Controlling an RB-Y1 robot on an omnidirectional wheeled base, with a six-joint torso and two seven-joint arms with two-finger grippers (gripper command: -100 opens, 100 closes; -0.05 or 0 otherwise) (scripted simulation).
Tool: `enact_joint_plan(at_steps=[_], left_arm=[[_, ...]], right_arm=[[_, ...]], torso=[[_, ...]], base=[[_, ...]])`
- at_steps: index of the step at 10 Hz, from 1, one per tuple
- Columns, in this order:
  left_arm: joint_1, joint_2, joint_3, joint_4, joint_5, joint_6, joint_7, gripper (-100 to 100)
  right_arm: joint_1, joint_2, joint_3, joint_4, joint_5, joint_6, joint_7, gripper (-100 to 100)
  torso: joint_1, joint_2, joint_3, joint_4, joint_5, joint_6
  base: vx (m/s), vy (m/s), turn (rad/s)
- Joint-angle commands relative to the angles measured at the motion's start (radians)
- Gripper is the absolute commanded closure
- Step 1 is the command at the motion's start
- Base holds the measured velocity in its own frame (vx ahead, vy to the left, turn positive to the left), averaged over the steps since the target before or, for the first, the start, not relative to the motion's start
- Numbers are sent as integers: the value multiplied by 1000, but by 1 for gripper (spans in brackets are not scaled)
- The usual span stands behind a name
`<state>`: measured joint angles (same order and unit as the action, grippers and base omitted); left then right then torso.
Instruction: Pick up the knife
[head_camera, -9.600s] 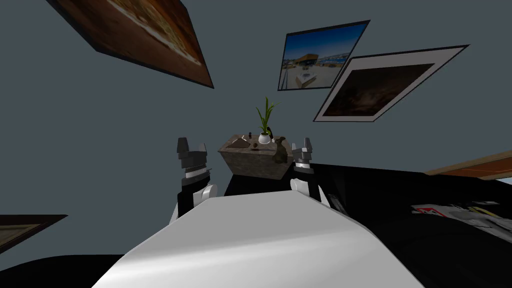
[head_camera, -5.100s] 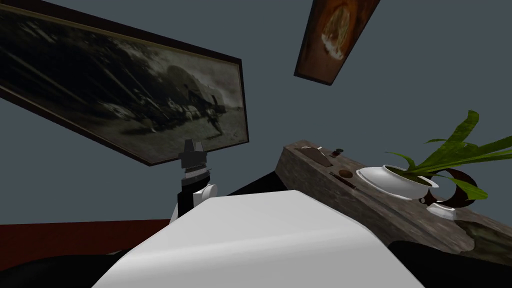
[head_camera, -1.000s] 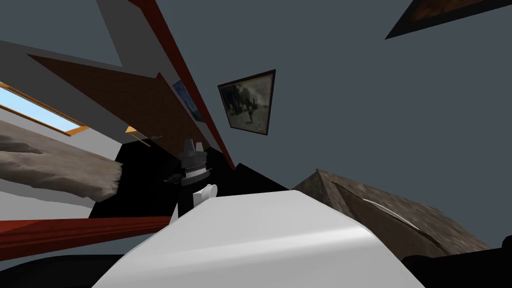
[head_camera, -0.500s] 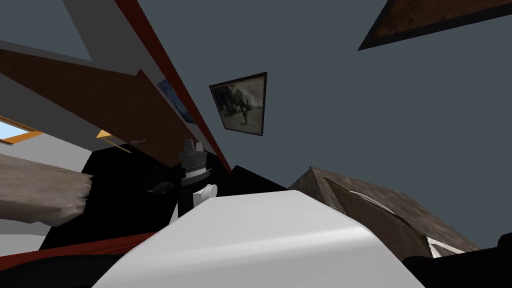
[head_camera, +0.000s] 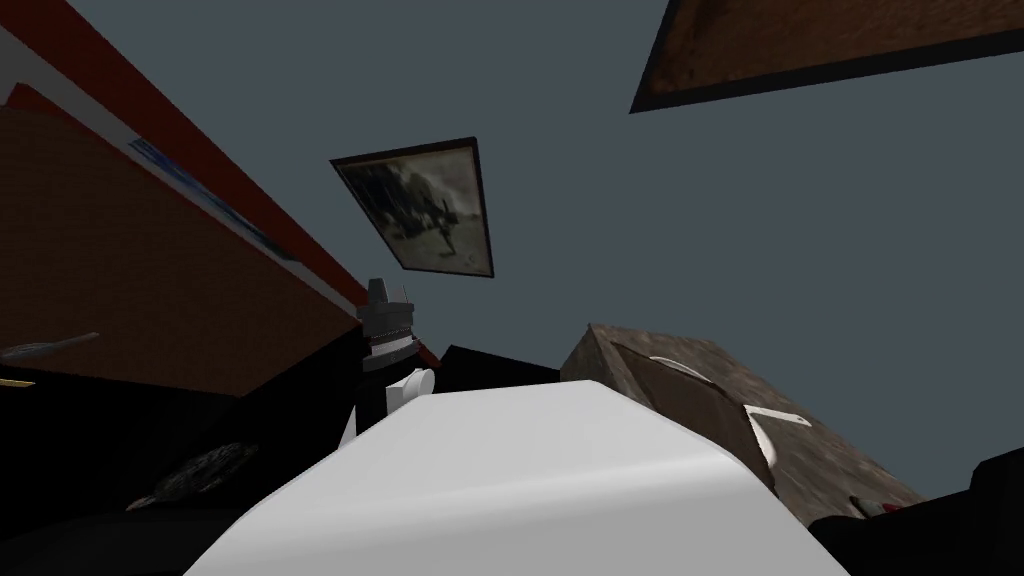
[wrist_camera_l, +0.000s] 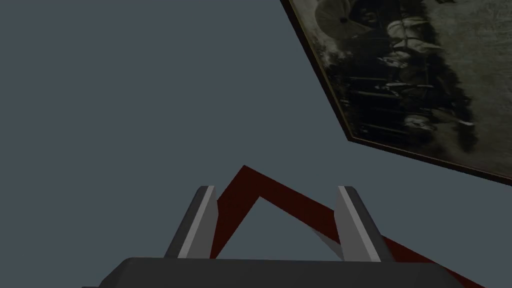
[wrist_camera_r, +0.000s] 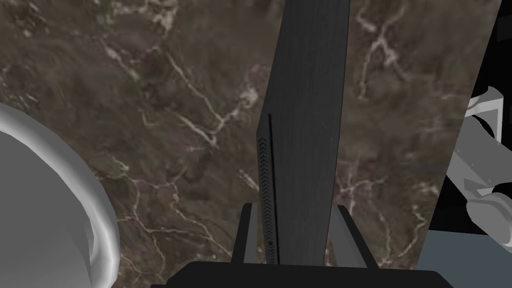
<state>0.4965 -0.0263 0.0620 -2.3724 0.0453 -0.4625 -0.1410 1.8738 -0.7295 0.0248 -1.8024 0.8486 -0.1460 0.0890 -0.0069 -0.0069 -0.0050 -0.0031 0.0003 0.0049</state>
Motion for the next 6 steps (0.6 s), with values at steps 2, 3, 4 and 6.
enact_joint_plan(at_steps=[2, 3, 4, 6], left_arm=[[0, 0, 0, 0, 0, 0, 0, 0], [0, 0, 0, 0, 0, 0, 0, 0], [0, 0, 0, 0, 0, 0, 0, 0], [0, 0, 0, 0, 0, 0, 0, 0]], right_arm=[[21, -48, -28, -50, 49, 13, 33, 100], [21, -48, -28, -50, 49, 13, 33, 100], [29, -70, -40, -71, 71, 19, 48, 100], [37, -92, -52, -93, 94, 25, 63, 100]], torso=[[0, 0, 0, 0, 0, 0], [0, -3, -2, -1, 1, -1], [1, -2, -2, -1, 1, -1], [2, -1, -1, -1, 1, -1]], base=[[121, -86, -419], [113, -61, -344], [122, -64, -334], [88, -65, -378]])
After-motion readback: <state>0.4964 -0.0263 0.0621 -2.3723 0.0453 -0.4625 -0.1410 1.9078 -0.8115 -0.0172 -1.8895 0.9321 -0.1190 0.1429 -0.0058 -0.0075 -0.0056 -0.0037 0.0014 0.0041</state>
